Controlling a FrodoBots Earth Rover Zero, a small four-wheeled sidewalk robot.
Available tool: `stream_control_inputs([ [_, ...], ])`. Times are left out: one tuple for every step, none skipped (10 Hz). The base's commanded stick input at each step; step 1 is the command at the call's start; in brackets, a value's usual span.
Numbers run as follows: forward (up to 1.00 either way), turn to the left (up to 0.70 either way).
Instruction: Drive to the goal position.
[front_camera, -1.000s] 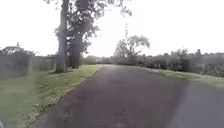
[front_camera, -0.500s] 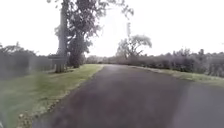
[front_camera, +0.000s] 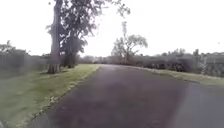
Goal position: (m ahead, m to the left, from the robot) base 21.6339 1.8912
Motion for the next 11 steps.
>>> stream_control_inputs([
  [0.70, 0.00],
  [0.70, 0.00],
  [0.70, 0.00],
  [0.70, -0.03],
  [0.70, -0.07],
  [0.70, -0.11],
  [0.70, -0.35],
  [0.70, -0.35],
  [0.70, -0.35],
  [0.70, -0.15],
  [0.70, -0.08],
])
